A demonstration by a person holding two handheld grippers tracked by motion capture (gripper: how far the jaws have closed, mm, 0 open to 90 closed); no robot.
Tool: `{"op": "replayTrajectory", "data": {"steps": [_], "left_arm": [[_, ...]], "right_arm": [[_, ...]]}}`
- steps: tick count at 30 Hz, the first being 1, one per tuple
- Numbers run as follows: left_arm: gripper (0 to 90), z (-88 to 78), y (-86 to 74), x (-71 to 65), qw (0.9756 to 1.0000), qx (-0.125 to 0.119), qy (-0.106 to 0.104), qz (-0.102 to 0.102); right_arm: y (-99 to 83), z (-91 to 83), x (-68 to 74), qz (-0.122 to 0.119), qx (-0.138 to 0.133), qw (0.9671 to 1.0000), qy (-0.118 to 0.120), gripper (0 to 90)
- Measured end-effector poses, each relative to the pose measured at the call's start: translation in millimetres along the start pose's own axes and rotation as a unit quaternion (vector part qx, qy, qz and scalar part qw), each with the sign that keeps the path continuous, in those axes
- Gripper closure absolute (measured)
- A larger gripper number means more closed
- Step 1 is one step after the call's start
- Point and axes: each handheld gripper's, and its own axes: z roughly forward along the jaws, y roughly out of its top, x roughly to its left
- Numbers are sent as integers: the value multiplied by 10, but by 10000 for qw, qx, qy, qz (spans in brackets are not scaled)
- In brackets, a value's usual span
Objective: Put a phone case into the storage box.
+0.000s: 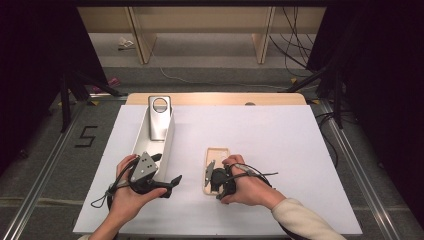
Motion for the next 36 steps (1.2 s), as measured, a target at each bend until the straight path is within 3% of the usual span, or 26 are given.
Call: {"op": "replayTrajectory", "data": {"steps": [15,36], "left_arm": [[53,4,-4,0,10000,9,-9,3],[56,13,-13,-2,10000,33,-34,7]], "right_arm": [[73,44,-3,-178,146,9997,-6,469],[131,40,39,-511,371,9975,305,783]]}}
